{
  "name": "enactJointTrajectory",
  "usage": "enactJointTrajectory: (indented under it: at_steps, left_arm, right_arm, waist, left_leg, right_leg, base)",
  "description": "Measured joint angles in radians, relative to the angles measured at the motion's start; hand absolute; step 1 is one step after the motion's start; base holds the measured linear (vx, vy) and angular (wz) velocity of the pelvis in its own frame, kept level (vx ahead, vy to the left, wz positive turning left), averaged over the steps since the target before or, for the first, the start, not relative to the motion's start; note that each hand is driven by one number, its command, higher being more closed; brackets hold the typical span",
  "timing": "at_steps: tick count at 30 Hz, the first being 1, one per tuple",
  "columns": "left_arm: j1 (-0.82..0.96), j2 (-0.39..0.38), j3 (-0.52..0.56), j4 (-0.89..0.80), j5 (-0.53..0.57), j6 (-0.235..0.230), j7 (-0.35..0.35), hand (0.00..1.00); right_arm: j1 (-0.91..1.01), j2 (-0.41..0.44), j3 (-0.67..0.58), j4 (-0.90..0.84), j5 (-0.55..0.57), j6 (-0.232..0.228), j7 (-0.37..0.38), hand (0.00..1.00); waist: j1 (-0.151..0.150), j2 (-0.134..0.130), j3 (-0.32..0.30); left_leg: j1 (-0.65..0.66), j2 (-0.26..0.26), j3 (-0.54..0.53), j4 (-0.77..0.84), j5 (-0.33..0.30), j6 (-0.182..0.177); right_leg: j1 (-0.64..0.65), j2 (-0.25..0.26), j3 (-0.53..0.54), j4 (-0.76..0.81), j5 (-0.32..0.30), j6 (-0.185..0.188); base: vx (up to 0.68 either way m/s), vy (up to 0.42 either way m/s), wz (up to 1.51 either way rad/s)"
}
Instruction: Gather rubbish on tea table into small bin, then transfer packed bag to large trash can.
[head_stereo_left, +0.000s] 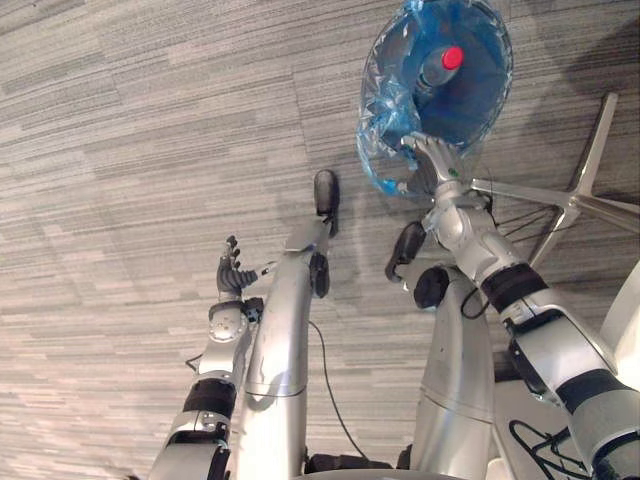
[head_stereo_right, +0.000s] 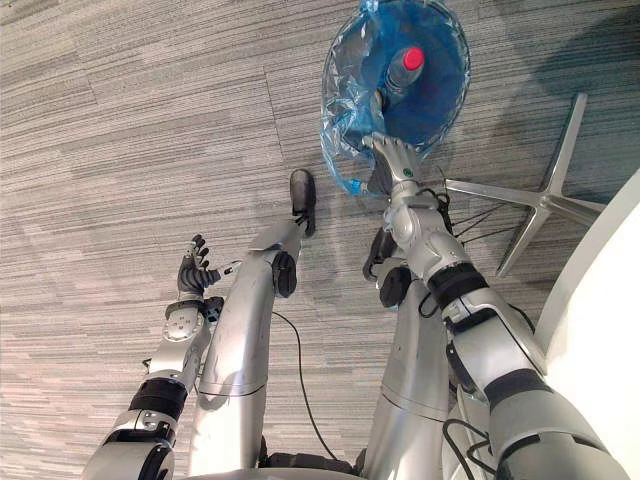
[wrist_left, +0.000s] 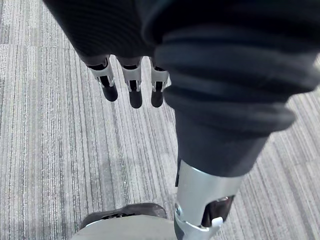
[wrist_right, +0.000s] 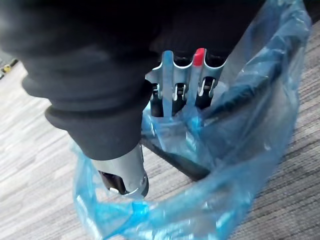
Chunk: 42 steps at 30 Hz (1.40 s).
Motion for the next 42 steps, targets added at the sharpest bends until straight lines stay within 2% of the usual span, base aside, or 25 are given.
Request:
enactJointTrajectory:
  at_steps: [7,15,21,23,26,27,28,30,32,34,39,42]
  left_arm:
    - [0.000,0.000,0.001,0.000,0.000,0.004,-0.001,0.00]
    - [0.000,-0.002,0.022,-0.002,0.002,0.026,-0.006,0.00]
    - [0.002,-0.014,0.042,-0.005,0.021,0.045,-0.025,0.00]
    - [0.005,-0.018,0.043,-0.005,0.023,0.047,-0.028,0.00]
    - [0.030,-0.045,0.031,-0.004,0.031,0.049,-0.047,0.00]
    - [0.052,-0.058,0.006,-0.004,0.035,0.055,-0.052,0.00]
    - [0.059,-0.060,0.004,-0.004,0.036,0.055,-0.052,0.00]
    - [0.112,-0.063,-0.004,-0.004,0.038,0.056,-0.069,0.00]
    - [0.157,-0.062,-0.004,-0.005,0.038,0.057,-0.069,0.00]
    - [0.199,-0.067,-0.010,-0.005,0.039,0.062,-0.070,0.00]
    - [0.311,-0.076,-0.012,0.012,0.043,0.066,-0.089,0.00]
    - [0.345,-0.078,-0.022,0.017,0.062,0.066,-0.091,0.00]
  right_arm:
    - [0.048,0.006,-0.064,-0.091,0.075,-0.001,-0.001,1.00]
    - [0.133,0.064,-0.195,-0.281,0.309,-0.015,0.000,1.00]
    - [0.216,0.126,-0.256,-0.402,0.464,-0.056,0.005,1.00]
    - [0.261,0.160,-0.267,-0.433,0.521,-0.060,0.013,1.00]
    - [0.339,0.222,-0.280,-0.485,0.628,-0.077,0.054,1.00]
    - [0.395,0.251,-0.282,-0.525,0.693,-0.087,0.074,1.00]
    - [0.406,0.257,-0.281,-0.530,0.704,-0.090,0.078,1.00]
    - [0.495,0.299,-0.272,-0.572,0.791,-0.117,0.112,1.00]
    - [0.552,0.321,-0.263,-0.607,0.843,-0.121,0.126,1.00]
    - [0.602,0.332,-0.257,-0.633,0.890,-0.122,0.142,1.00]
    - [0.757,0.380,-0.242,-0.645,0.946,-0.122,0.184,1.00]
    - [0.829,0.383,-0.234,-0.711,0.957,-0.121,0.205,1.00]
  waist:
    - [0.001,0.000,0.000]
    - [-0.002,0.000,0.000]
    - [-0.005,-0.001,0.000]
    - [-0.007,-0.001,-0.001]
    - [-0.025,-0.003,-0.001]
    - [-0.029,-0.011,-0.006]
    - [-0.028,-0.016,-0.009]
    - [-0.029,-0.044,-0.027]
    - [-0.029,-0.060,-0.044]
    - [-0.029,-0.062,-0.061]
    - [-0.029,-0.062,-0.161]
    - [-0.032,-0.062,-0.215]
  left_leg:
    - [-0.001,0.006,-0.001,0.010,0.000,0.000]
    - [0.016,0.013,-0.001,0.016,0.006,-0.004]
    - [0.120,0.014,-0.002,-0.028,0.016,-0.012]
    - [0.191,0.013,-0.002,-0.070,0.030,-0.011]
    - [0.333,0.008,-0.002,-0.166,0.059,-0.012]
    - [0.417,0.003,0.004,-0.220,0.070,-0.019]
    - [0.435,0.002,0.006,-0.232,0.070,-0.019]
    - [0.567,-0.002,0.013,-0.322,0.078,-0.030]
    - [0.656,-0.003,0.013,-0.382,0.088,-0.037]
    - [0.738,-0.007,0.017,-0.433,0.091,-0.040]
    - [0.957,-0.016,0.028,-0.570,0.105,-0.035]
    - [1.033,-0.023,0.032,-0.633,0.114,-0.034]
  right_leg:
    - [0.000,0.003,-0.002,0.007,-0.001,0.002]
    - [0.015,0.008,-0.002,0.015,0.001,-0.001]
    - [0.111,0.016,-0.004,-0.019,0.006,-0.006]
    - [0.181,0.017,-0.015,-0.052,0.011,-0.010]
    - [0.318,0.019,-0.034,-0.130,0.027,-0.011]
    - [0.393,0.021,-0.035,-0.172,0.033,-0.008]
    - [0.408,0.021,-0.034,-0.180,0.034,-0.008]
    - [0.529,0.030,-0.037,-0.257,0.047,-0.004]
    - [0.614,0.038,-0.043,-0.314,0.056,0.001]
    - [0.695,0.042,-0.048,-0.363,0.062,0.010]
    - [0.918,0.057,-0.057,-0.516,0.077,0.035]
    - [0.991,0.062,-0.058,-0.578,0.086,0.044]
  base:
    - [-0.07,0.022,-0.02]
    - [-0.07,0.018,-0.02]
    - [-0.08,0.004,0.00]
    - [-0.10,-0.031,0.08]
    - [-0.04,-0.045,0.07]
    - [-0.02,-0.047,0.01]
    - [0.01,-0.053,-0.05]
    - [0.05,-0.054,-0.04]
    - [0.09,-0.047,-0.02]
    - [0.13,-0.030,0.00]
    - [0.17,-0.005,-0.02]
    - [0.17,-0.005,-0.03]
